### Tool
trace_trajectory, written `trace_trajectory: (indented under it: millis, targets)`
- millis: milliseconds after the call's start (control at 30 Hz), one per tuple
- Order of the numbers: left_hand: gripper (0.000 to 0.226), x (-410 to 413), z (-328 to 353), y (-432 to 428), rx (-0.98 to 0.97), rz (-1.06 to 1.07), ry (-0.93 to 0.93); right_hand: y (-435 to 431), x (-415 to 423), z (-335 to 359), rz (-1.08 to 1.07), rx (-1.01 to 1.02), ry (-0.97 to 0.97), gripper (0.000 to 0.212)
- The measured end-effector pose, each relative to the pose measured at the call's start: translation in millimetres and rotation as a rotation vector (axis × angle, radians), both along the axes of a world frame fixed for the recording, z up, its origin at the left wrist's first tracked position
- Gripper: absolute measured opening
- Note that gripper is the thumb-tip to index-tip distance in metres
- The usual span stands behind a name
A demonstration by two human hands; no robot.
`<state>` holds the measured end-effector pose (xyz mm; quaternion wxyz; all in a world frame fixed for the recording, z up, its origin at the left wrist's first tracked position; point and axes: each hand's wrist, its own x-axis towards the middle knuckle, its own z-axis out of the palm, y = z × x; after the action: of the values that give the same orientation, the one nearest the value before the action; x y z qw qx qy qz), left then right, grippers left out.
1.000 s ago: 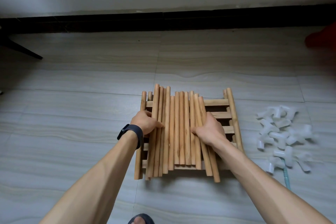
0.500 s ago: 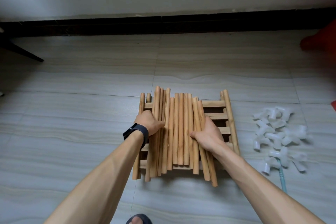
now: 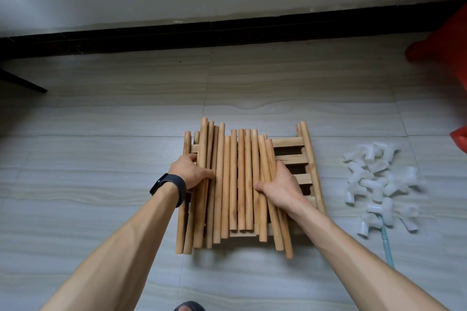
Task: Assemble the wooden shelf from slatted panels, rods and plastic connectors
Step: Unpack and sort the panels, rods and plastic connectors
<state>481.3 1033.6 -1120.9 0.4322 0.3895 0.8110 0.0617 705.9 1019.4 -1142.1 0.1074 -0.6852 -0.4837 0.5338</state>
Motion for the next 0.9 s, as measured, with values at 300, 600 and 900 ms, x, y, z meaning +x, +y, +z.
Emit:
trace_trajectory:
  millis: [300, 600, 900]
  targets:
    - [0.065, -31, 19, -11, -0.003, 0.053, -0.101, 2, 5, 16, -0.098, -0.014, 0.108, 0.053]
    - [0.066, -108, 53, -55, 0.036, 0.233, -0.157, 2, -26, 65, 0.103, -0.007, 0.220, 0.057]
    - [0.067, -168, 47, -103, 0.023, 0.323, -0.144, -5, -86, 96, 0.286, 0.017, 0.130, 0.068]
